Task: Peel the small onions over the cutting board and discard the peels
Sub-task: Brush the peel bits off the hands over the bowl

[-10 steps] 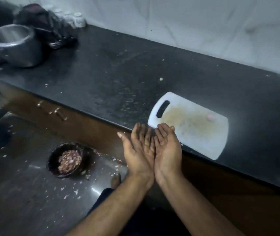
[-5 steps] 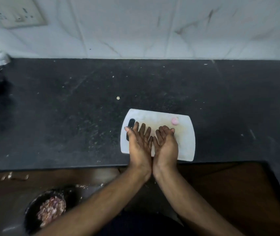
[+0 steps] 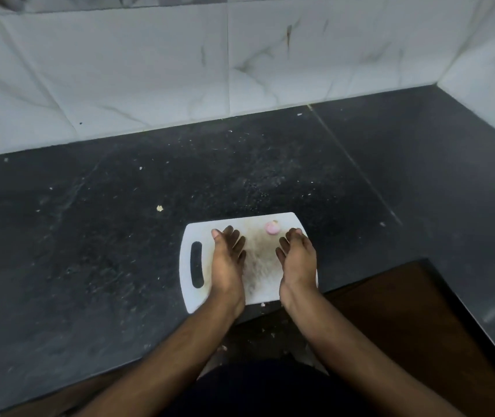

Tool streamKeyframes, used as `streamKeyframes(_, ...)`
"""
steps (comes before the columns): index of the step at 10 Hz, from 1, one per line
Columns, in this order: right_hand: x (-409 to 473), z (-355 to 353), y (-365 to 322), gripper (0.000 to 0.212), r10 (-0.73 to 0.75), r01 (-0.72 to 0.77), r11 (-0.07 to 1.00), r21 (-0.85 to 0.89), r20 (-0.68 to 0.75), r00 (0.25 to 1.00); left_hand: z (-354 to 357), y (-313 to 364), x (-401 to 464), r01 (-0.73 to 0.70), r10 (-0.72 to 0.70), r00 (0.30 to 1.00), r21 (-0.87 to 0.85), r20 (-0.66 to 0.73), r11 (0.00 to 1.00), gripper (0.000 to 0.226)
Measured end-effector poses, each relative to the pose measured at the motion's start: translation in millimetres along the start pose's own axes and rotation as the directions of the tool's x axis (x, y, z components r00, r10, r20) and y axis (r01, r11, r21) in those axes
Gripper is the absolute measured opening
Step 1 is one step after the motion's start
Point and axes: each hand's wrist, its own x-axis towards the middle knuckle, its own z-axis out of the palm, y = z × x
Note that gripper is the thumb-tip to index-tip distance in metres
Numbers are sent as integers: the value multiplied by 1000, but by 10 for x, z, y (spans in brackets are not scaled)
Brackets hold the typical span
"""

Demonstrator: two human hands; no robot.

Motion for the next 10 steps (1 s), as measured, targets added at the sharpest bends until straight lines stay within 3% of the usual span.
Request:
streamKeyframes(1,246,-65,-7,30,-41,41,984,-172,3,999,28,-66,154,8,-8,1000,10,-10,1000,56)
streamKeyframes(2,530,-133,36,51,-190,264,805,-531,192,963,53,-81,255,33,-33,999,20,5,999,55)
streamKeyframes(3,746,-194,97,68,-297,626,375,-683,551,780,37,-114,291,-30,27,999,219,17,975,44)
streamKeyframes(4,833,-211,167,54,-322,774,106,-624,715,621,-77,-178,286,-196,165,981,524,107,829,32)
streamKeyframes(5,871,-156,156,39,-353,795,121,-594,723,594,-231,-204,303,-382,280,920,793,275,475,34)
streamKeyframes(6,807,-111,158,48,-320,829,79,-554,773,547,-363,-188,315,-494,281,843,867,459,66,52)
streamKeyframes(7,768,-140,226,48,-274,874,-8,-487,841,466,-456,-190,330,-511,208,837,859,507,-38,68)
streamKeyframes(9,794,-185,297,56,-248,865,32,-501,834,493,-603,-282,291,-478,146,846,851,513,-218,65)
streamKeyframes(10,758,-179,289,61,-253,854,67,-516,820,514,-587,-252,274,-469,159,846,851,510,-235,65)
